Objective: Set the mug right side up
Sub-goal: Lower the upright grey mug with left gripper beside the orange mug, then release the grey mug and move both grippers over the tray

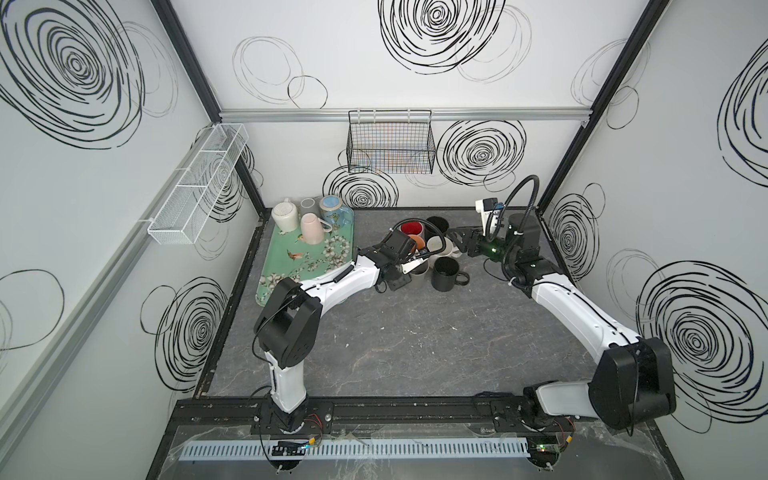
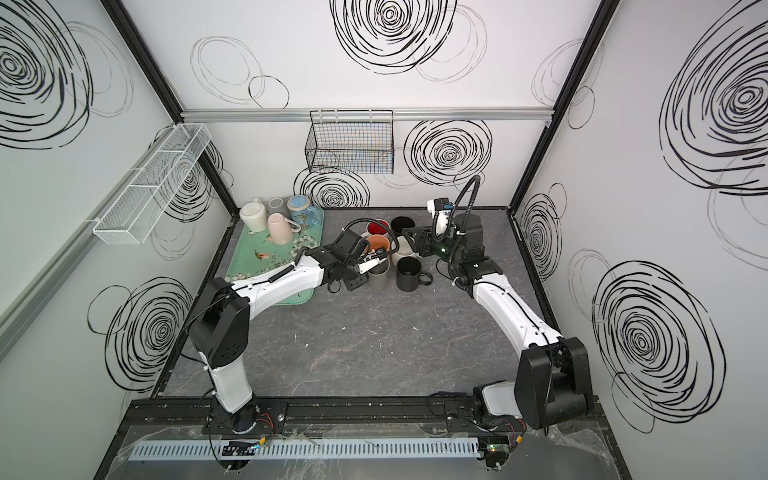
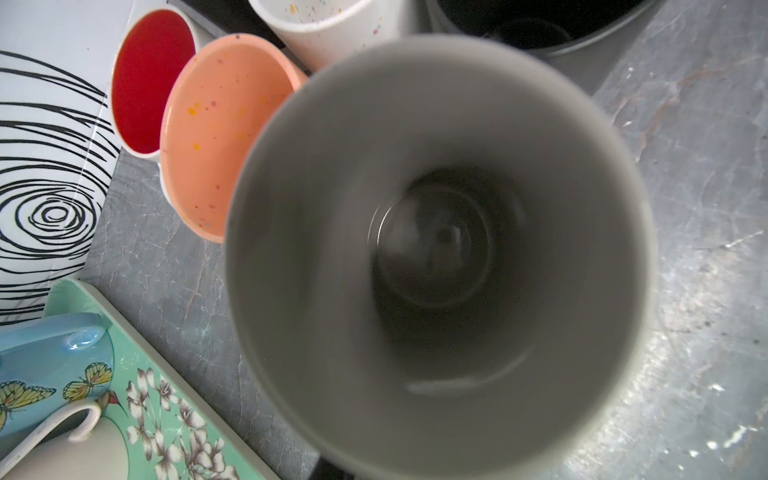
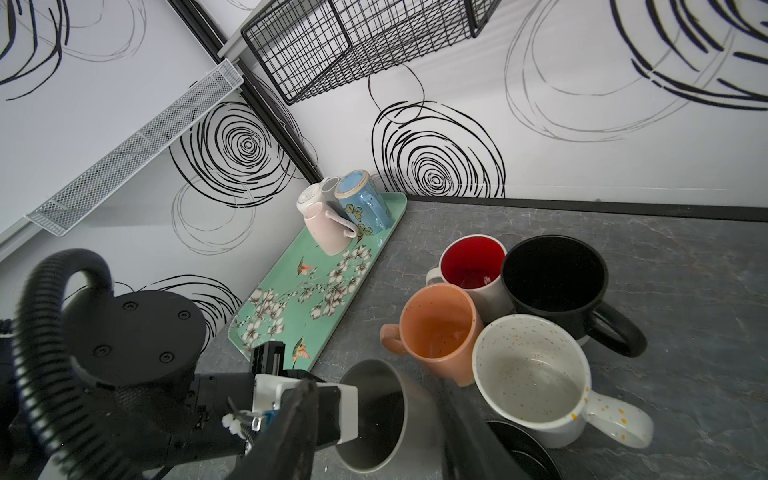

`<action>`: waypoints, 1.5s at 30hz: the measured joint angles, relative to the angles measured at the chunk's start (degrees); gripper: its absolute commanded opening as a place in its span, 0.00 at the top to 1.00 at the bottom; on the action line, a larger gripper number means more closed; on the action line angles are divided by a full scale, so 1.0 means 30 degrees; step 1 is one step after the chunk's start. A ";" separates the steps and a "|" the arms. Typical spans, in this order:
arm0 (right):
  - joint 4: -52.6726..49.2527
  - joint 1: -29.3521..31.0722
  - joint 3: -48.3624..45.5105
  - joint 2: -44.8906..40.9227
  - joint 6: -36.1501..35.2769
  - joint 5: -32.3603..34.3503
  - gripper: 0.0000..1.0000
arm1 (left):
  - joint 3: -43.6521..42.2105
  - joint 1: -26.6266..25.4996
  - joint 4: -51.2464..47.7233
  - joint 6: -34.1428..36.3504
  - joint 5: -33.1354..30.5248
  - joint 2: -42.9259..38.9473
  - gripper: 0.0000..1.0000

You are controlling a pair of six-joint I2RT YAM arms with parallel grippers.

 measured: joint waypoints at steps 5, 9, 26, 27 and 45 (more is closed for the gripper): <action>-0.0007 -0.0007 0.0000 0.0073 0.0087 -0.0007 0.51 | 0.0175 0.0000 0.0036 0.0117 -0.0051 0.0510 0.92; -0.0007 -0.0015 0.0000 0.0138 0.0204 -0.0007 0.51 | 0.0197 0.0000 0.0277 0.0117 -0.0160 0.0903 0.83; -0.0044 -0.0015 0.0007 0.0554 0.0510 -0.0022 0.52 | 0.0532 0.0277 0.1880 -0.0889 -0.0153 0.1064 0.45; -0.0044 -0.0007 0.0015 0.0605 0.0517 -0.0022 0.52 | 0.0532 0.0328 0.1880 -0.0940 -0.0131 0.0969 0.45; -0.1384 0.4371 0.3752 0.4350 -0.0415 0.1785 0.53 | 0.0299 0.6543 0.3279 -0.4699 0.1851 -0.4619 0.28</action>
